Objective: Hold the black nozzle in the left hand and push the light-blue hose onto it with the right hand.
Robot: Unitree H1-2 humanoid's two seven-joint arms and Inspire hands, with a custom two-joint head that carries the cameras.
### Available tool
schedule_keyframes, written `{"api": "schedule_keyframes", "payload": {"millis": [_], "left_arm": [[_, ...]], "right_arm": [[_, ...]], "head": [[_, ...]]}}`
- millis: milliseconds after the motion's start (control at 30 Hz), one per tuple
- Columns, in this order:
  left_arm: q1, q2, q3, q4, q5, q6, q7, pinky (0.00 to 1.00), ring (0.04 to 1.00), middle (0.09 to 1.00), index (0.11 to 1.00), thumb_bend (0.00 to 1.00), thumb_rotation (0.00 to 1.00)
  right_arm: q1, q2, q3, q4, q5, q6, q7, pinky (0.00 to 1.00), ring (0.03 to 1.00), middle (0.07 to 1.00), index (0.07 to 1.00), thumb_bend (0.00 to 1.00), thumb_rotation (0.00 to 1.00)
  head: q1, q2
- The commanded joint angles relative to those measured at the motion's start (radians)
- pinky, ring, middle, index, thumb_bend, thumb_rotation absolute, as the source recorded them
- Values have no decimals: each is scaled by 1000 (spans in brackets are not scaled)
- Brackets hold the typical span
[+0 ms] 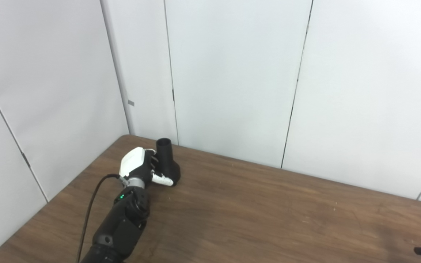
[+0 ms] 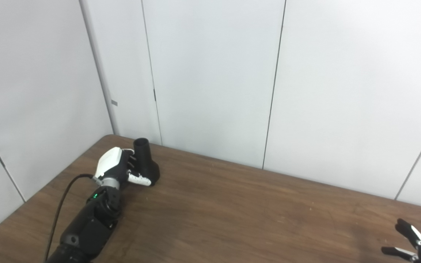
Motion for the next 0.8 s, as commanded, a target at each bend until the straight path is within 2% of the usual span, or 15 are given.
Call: {"api": "schedule_keyframes", "payload": {"millis": [0,333,433,500,567,667,700,767], "left_arm": [[-7,2,-31,22,-6,-18,-20,480,534,527,475,523,28],[15,-4,-78,20,-29,-91,-15,427,485,505,470,524,0],[26,-14,-113,-8,-22,-90,-38,472,498,505,470,525,0],[33,-21,-143,-29,-29,-107,-63,446,484,499,476,525,0],[38,-28,-166,-45,-36,-127,-79,486,483,491,483,526,0],[41,-36,-194,-66,-45,-151,-100,524,535,475,494,526,0],[41,-42,-210,-79,-46,-160,-113,515,534,468,498,526,0],[40,-51,-238,-101,-47,-180,-134,430,472,443,502,525,0]], "right_arm": [[-20,-16,-14,-29,7,-24,-5,508,696,910,917,667,0],[-25,-11,-9,-35,2,-16,-6,505,695,906,918,660,0],[-27,-6,-5,-32,1,-16,-7,505,689,902,918,655,0],[-28,-1,-2,-37,1,-12,-8,497,682,899,918,656,0],[-28,3,-1,-39,2,-10,-9,490,679,898,919,657,0],[-30,8,1,-37,-3,-15,-12,486,677,897,920,660,0],[-30,10,2,-36,-5,-16,-13,485,675,896,919,663,0],[-31,17,4,-41,-13,-14,-15,483,666,894,917,670,0]], "head": [[1,2],[-16,6],[-37,9],[-49,10],[-60,12],[-87,18],[-99,21],[-120,26]]}}
